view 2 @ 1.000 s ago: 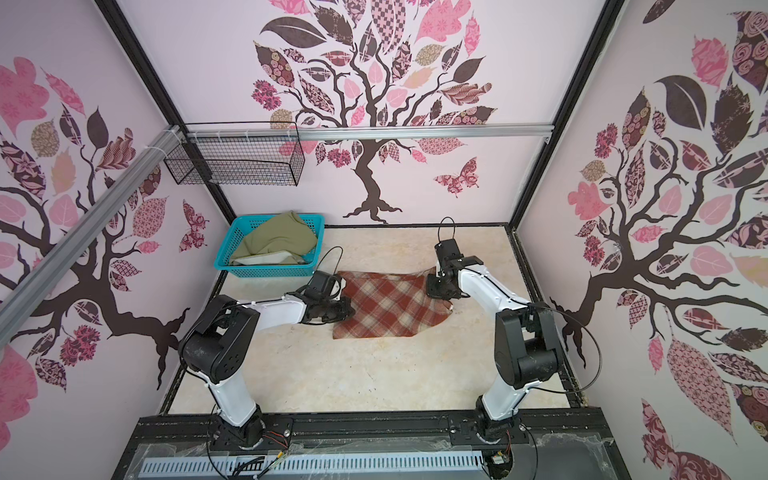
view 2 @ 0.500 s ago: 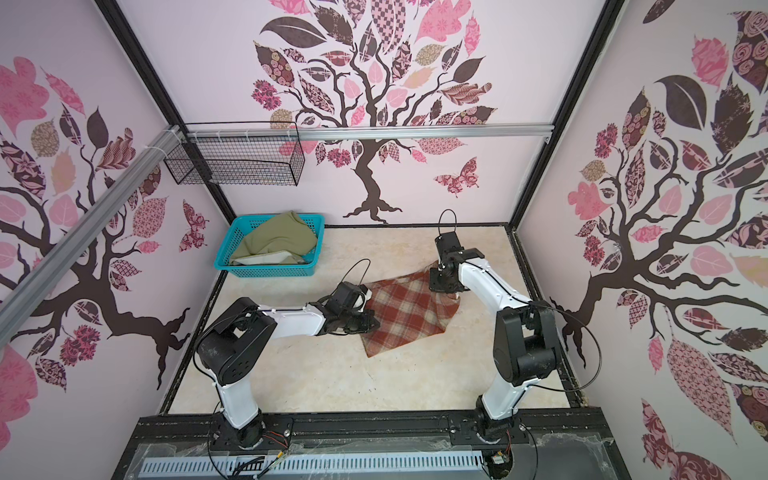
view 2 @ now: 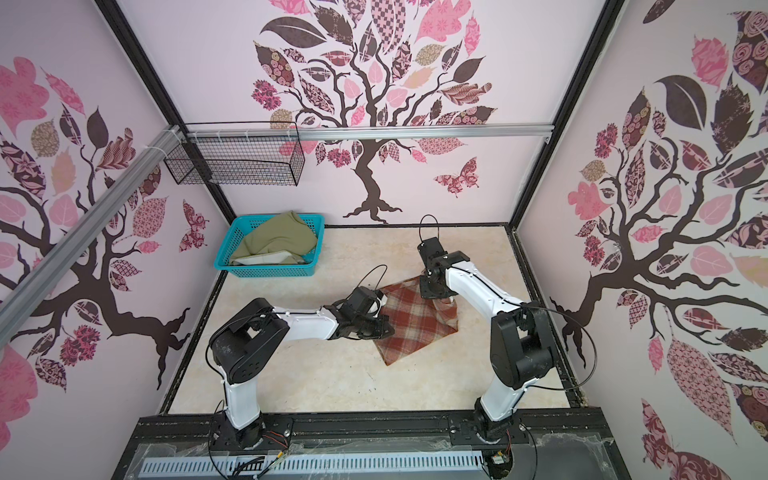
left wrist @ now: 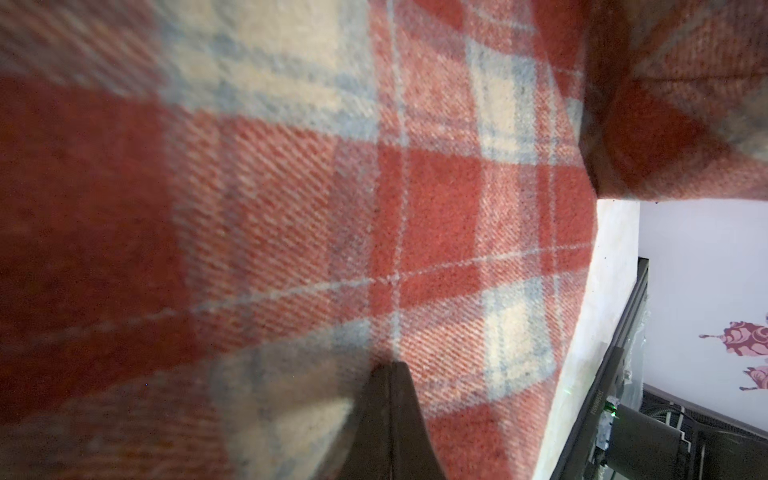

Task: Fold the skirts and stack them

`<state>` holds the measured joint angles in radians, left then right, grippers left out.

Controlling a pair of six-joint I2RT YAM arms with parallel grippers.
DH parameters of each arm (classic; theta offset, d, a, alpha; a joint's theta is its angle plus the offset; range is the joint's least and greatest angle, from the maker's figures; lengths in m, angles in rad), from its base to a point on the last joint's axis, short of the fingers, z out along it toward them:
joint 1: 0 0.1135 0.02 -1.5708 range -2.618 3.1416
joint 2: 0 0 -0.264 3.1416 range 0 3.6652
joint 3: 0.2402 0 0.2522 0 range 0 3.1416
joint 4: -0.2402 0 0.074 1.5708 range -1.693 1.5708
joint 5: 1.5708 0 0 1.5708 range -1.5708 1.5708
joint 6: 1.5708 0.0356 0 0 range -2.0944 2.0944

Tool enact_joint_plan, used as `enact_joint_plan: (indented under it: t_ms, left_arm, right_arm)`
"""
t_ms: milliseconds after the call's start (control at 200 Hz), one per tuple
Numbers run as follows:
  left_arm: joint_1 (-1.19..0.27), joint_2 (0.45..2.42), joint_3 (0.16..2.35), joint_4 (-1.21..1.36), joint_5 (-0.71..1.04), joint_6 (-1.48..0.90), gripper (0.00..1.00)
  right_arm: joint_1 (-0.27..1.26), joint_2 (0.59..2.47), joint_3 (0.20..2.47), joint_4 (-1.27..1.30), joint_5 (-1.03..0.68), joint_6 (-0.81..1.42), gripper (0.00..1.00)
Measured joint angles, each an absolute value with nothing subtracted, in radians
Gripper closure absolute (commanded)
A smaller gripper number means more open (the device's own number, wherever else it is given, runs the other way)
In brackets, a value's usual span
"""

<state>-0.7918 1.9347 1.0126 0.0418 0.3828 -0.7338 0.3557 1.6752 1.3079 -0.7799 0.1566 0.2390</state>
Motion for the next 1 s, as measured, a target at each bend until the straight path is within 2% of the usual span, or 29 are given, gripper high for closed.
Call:
enact_joint_plan:
  t_ms: [320,655,845,1000]
  left_arm:
    - [-0.828,1.993,1.095,0.038,0.391,-0.754,1.0]
    - [-0.822,1.943,1.144,-0.141,0.385,-0.73,1.0]
    - [-0.739,1.816,1.136,-0.192,0.389,-0.698,1.0]
    - [-0.66,1.797,1.111,-0.203,0.383,-0.657,1.0]
  right_arm:
    - [0.366,1.606,1.256,-0.783,0.18,0.25,1.0]
    - [0.368,1.599,1.248,-0.782,0.228,0.25,1.0]
    - [0.367,1.599,1.255,-0.787,0.237,0.25,1.0]
    - [0.367,1.599,1.278,-0.807,0.238,0.25,1.0]
